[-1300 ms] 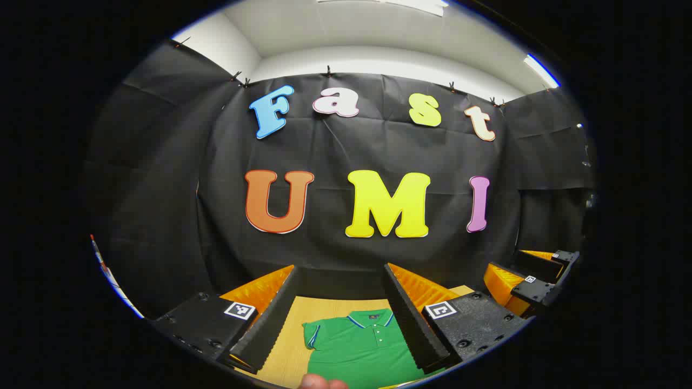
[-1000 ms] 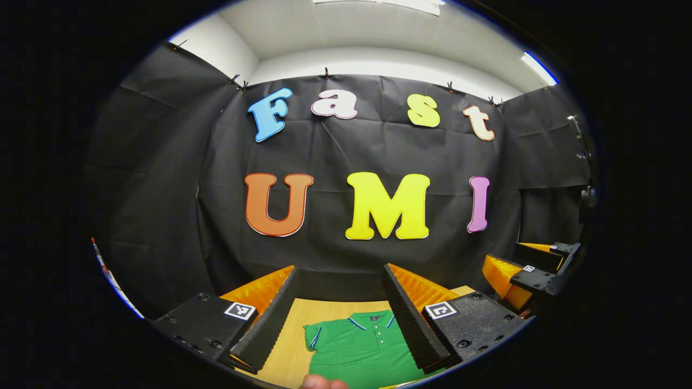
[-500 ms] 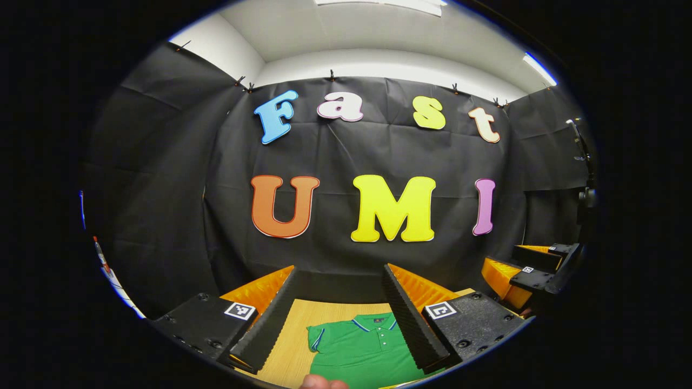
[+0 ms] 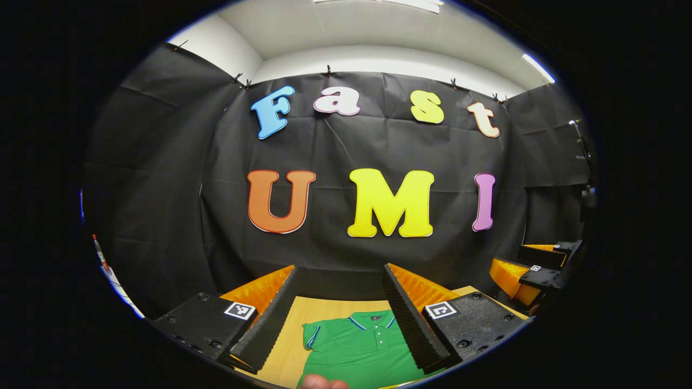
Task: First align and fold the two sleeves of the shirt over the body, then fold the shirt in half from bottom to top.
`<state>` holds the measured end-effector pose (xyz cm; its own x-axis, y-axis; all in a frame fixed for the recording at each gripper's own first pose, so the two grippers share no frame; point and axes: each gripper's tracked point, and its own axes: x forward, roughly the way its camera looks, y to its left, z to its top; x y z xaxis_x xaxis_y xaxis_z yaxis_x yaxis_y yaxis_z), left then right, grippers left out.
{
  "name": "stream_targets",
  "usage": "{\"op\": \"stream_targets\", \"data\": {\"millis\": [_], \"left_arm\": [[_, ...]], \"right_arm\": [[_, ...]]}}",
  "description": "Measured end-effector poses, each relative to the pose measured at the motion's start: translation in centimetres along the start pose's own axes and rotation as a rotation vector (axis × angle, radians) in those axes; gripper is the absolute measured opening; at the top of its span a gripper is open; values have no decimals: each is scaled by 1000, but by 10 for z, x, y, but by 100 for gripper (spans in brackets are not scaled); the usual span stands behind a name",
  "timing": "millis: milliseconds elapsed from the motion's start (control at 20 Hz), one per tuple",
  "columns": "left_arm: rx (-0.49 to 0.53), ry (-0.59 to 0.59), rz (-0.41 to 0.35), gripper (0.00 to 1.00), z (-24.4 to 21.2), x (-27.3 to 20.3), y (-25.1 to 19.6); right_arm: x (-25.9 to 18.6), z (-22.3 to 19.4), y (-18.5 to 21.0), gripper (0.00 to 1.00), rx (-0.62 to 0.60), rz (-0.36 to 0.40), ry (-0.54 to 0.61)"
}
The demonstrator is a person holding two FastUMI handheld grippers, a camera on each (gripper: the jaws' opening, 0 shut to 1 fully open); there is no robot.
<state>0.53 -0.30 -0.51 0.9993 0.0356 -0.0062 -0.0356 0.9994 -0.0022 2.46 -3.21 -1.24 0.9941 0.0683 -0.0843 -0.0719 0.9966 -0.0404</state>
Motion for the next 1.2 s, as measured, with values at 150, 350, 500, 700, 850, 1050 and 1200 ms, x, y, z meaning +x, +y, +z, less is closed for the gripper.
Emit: {"op": "stream_targets", "data": {"millis": [150,350,500,700,850,1050,1200], "left_arm": [[-3,-3,-12,98,-2,2,-4],[1,30,-28,98,-9,-2,-7],[7,46,-18,98,-13,-3,-6],[25,76,-10,98,-22,-3,-3],[20,111,15,98,-27,-9,0],[44,145,38,98,-35,-11,6],[47,185,67,98,-42,-14,9]], "right_arm": [[-1,-3,-16,92,-12,-10,20],[6,-36,-34,94,-14,-5,107],[16,-65,-51,94,14,-10,190],[41,-115,-67,92,19,3,300],[60,-151,-69,95,44,52,399],[99,-186,-87,92,59,53,465],[128,-219,-105,95,82,32,523]]}}
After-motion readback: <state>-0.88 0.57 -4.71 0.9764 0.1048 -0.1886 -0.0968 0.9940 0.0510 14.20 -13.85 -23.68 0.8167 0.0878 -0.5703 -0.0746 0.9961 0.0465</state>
